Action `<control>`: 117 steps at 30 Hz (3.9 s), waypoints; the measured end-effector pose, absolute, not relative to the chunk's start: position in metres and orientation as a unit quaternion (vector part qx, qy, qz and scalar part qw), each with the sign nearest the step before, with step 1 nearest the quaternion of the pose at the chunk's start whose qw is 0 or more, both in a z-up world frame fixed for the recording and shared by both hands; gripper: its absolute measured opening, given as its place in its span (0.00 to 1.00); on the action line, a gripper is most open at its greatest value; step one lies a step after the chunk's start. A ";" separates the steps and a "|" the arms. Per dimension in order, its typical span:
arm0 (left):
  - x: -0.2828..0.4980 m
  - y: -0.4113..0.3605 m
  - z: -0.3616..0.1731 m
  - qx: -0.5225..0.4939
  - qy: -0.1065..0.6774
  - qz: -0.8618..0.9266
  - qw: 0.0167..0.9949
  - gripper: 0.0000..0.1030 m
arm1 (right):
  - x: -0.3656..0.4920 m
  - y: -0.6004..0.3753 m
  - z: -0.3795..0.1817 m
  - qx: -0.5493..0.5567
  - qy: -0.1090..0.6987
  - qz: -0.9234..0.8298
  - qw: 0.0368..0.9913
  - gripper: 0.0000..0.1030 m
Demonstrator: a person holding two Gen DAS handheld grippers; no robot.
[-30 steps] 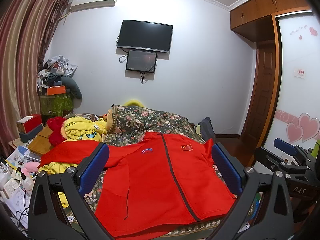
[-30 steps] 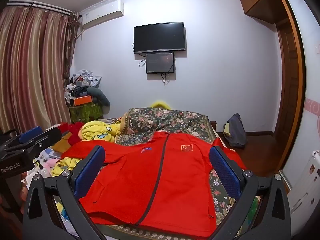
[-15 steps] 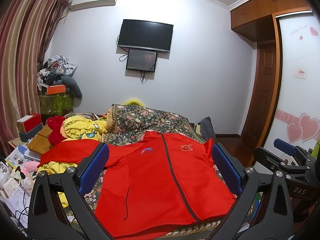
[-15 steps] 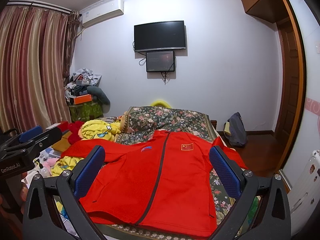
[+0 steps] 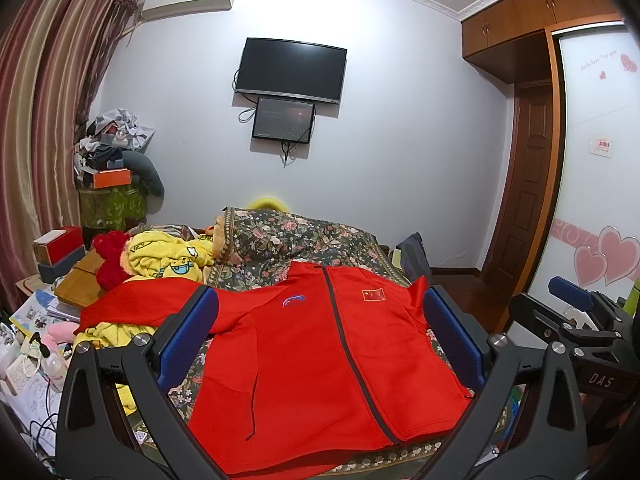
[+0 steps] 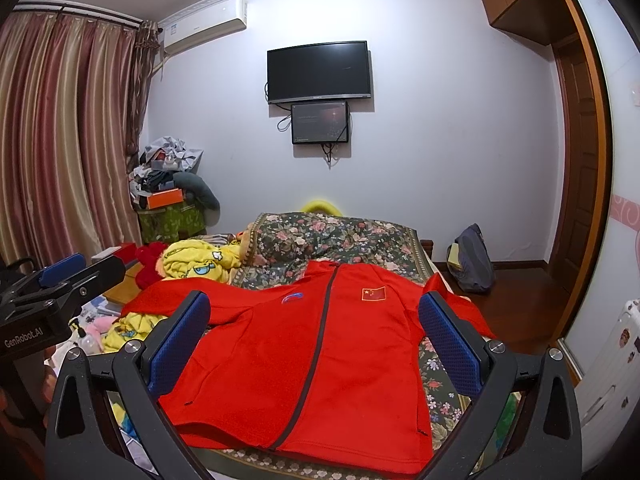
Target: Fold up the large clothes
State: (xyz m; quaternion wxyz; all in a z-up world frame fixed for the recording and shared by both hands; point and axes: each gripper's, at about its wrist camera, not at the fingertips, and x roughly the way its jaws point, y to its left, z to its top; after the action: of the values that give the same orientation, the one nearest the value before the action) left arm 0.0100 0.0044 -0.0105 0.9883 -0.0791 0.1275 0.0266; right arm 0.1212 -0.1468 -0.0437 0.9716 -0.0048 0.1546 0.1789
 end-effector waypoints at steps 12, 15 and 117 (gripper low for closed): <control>0.010 0.004 -0.011 -0.079 0.127 0.027 0.988 1.00 | 0.122 -0.147 -0.044 -0.005 0.155 0.179 0.972 1.00; 0.010 0.005 -0.011 -0.080 0.127 0.026 0.988 1.00 | 0.122 -0.148 -0.044 -0.004 0.155 0.180 0.971 1.00; 0.325 0.318 -0.054 -0.101 0.255 0.242 0.931 0.02 | 0.380 -0.113 -0.164 -0.037 0.447 0.146 0.882 1.00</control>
State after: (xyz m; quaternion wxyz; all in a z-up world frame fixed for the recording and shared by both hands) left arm 0.3246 0.3177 -0.0536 0.9309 -0.1011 0.2546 0.2418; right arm 0.3802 -0.1125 -0.1640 0.8816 -0.0373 0.4472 0.1462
